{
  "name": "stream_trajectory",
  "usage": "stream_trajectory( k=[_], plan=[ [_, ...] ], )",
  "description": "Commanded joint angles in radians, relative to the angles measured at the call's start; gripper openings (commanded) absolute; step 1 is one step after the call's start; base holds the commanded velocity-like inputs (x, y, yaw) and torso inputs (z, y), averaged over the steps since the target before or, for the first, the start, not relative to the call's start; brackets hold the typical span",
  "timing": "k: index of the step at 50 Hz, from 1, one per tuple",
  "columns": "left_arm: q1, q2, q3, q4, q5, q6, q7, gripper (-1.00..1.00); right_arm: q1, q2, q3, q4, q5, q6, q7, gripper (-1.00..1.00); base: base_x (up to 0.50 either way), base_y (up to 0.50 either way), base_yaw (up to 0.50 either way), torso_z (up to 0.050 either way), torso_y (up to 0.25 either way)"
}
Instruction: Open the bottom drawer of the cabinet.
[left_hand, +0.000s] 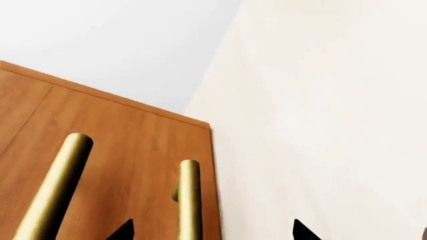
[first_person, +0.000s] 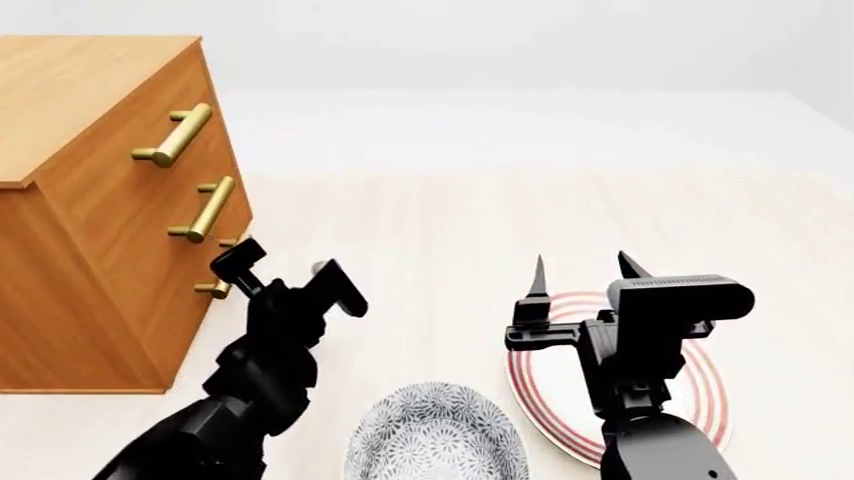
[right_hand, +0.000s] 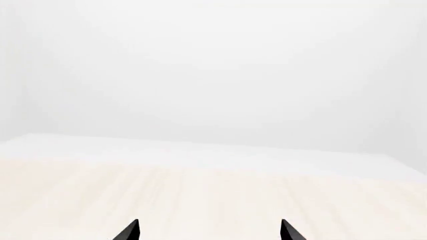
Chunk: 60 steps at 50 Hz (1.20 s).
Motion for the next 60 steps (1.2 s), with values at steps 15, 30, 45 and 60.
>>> stream_trajectory(
  k=[15, 30, 45, 60],
  plan=[
    [-0.006, -0.047, 0.055, -0.022, -0.117, -0.101, -0.034, 1.0, -0.01, 0.011, -0.001, 0.003, 0.017, -0.016, 0.009, 1.0, 0.0, 0.0, 0.0, 0.0, 0.0],
    [-0.005, -0.055, 0.04, -0.022, -0.118, -0.144, -0.034, 1.0, -0.017, 0.017, 0.005, -0.005, 0.031, -0.02, 0.017, 1.0, 0.0, 0.0, 0.0, 0.0, 0.0],
    [-0.007, -0.058, 0.034, -0.022, -0.117, -0.188, -0.035, 1.0, -0.015, 0.022, 0.003, -0.009, 0.041, -0.018, 0.024, 1.0, 0.0, 0.0, 0.0, 0.0, 0.0],
    [-0.008, -0.057, 0.036, -0.022, -0.116, -0.176, -0.043, -1.0, -0.018, 0.027, 0.0, -0.005, 0.048, -0.025, 0.029, 1.0, 0.0, 0.0, 0.0, 0.0, 0.0]
  ],
)
